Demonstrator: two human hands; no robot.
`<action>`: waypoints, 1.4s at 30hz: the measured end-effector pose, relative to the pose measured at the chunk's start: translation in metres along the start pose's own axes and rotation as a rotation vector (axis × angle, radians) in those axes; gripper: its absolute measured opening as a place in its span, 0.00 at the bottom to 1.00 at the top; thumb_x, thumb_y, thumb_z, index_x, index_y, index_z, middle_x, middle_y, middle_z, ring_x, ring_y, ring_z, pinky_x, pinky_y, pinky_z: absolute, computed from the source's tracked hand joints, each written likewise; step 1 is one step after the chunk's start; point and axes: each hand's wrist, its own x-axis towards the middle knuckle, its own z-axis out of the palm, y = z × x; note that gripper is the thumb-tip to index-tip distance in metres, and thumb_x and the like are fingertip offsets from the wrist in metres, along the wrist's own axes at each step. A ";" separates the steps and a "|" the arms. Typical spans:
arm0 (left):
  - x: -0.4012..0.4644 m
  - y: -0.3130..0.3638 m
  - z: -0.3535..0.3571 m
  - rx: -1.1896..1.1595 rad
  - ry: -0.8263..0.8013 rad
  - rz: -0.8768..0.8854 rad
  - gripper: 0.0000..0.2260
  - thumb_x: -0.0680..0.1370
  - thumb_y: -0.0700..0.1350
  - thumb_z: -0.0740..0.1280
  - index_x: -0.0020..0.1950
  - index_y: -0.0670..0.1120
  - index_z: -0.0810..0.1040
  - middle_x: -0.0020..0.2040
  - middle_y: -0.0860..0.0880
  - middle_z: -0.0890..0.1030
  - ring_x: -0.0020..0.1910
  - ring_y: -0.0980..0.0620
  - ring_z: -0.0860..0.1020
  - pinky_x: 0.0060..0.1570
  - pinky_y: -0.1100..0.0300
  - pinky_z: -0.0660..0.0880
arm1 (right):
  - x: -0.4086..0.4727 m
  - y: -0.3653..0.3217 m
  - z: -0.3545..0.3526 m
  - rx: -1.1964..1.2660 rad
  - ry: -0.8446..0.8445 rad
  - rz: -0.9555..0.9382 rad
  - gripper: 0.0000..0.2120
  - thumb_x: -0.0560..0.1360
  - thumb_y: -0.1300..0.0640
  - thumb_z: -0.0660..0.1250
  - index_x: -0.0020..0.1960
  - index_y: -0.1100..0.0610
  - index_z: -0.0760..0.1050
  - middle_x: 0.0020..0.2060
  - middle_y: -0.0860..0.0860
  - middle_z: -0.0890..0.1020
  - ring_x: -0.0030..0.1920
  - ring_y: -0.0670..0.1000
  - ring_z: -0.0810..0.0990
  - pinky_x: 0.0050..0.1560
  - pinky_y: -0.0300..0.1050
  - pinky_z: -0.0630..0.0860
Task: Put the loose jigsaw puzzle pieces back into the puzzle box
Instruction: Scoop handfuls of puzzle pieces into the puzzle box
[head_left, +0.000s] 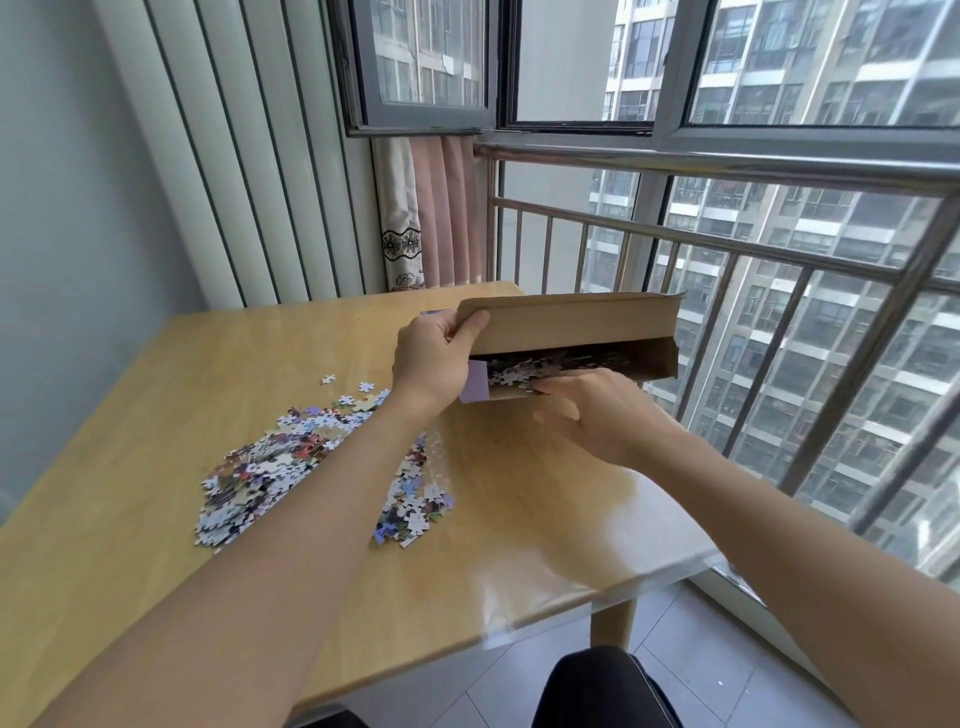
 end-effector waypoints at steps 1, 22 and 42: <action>0.000 0.000 0.000 -0.001 -0.001 -0.001 0.12 0.81 0.54 0.67 0.49 0.48 0.85 0.43 0.48 0.85 0.48 0.43 0.81 0.50 0.46 0.76 | 0.000 0.001 0.003 -0.023 -0.025 0.008 0.24 0.80 0.40 0.64 0.71 0.51 0.74 0.63 0.49 0.82 0.60 0.54 0.81 0.57 0.53 0.79; 0.035 0.017 -0.024 -0.173 0.135 0.068 0.14 0.82 0.51 0.66 0.45 0.42 0.82 0.38 0.43 0.82 0.37 0.53 0.74 0.40 0.52 0.74 | 0.025 0.001 -0.023 -0.150 0.544 -0.058 0.13 0.69 0.71 0.71 0.50 0.59 0.84 0.44 0.53 0.87 0.45 0.58 0.86 0.43 0.50 0.82; -0.023 -0.074 -0.005 0.179 -0.262 -0.242 0.16 0.80 0.52 0.68 0.34 0.47 0.77 0.32 0.54 0.82 0.35 0.56 0.78 0.32 0.63 0.71 | 0.022 -0.077 -0.011 0.345 0.162 -0.067 0.08 0.74 0.62 0.68 0.46 0.53 0.85 0.36 0.47 0.84 0.37 0.52 0.81 0.39 0.47 0.78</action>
